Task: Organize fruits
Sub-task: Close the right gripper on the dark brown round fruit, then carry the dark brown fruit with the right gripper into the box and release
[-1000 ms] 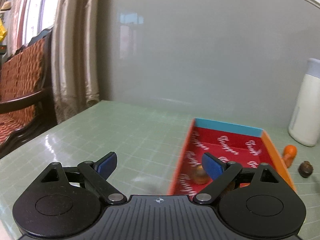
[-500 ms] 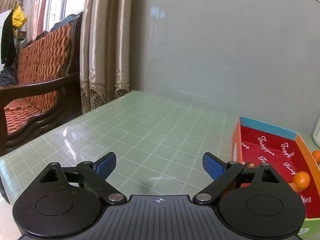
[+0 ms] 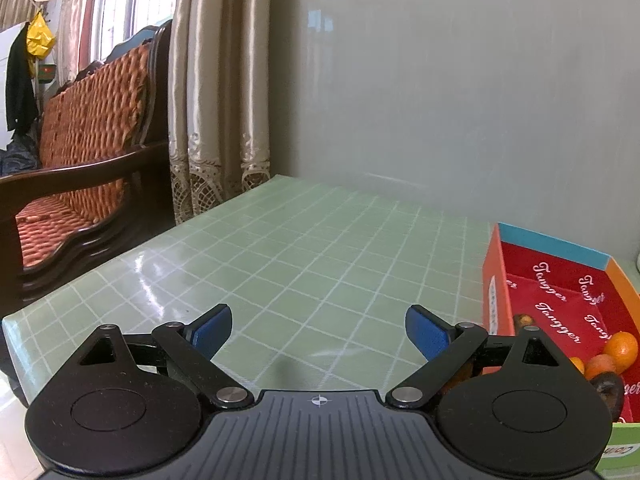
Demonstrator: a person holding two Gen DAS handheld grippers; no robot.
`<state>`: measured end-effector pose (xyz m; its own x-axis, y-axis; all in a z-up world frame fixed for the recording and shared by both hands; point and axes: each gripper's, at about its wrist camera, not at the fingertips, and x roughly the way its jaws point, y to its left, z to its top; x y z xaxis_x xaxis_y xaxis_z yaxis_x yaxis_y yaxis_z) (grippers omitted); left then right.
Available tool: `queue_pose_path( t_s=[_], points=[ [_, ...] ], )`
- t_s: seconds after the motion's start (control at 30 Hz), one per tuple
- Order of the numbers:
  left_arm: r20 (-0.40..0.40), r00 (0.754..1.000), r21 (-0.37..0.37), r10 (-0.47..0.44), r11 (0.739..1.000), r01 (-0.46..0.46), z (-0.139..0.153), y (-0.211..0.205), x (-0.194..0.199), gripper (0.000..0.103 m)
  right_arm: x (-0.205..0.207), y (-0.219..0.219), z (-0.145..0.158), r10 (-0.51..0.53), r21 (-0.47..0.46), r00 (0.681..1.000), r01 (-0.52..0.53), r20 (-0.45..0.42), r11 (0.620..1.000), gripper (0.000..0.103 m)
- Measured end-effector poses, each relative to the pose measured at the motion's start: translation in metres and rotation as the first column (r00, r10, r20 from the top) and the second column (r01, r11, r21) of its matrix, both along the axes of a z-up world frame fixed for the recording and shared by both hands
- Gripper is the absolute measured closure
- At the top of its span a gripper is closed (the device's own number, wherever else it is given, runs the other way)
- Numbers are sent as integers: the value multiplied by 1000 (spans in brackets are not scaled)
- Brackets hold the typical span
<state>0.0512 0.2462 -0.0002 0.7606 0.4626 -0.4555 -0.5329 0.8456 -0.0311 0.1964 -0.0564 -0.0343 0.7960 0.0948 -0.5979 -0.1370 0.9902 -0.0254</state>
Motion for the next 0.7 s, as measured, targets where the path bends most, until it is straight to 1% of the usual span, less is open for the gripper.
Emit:
queue_pose_path(
  t_s=[0.17, 0.37, 0.7],
  points=[
    [2, 1000, -3, -3, 1000, 3, 1, -1, 0, 10, -5, 0, 2, -2, 19, 1000, 2, 10, 1000, 62],
    [8, 1000, 5, -17, 1000, 17, 4, -7, -2, 10, -17, 3, 15, 11, 40, 999, -12, 33, 999, 62],
    [2, 1000, 13, -17, 1000, 17, 7, -9, -8, 10, -46, 32, 53, 107, 79, 987, -117, 123, 990, 62]
  ],
)
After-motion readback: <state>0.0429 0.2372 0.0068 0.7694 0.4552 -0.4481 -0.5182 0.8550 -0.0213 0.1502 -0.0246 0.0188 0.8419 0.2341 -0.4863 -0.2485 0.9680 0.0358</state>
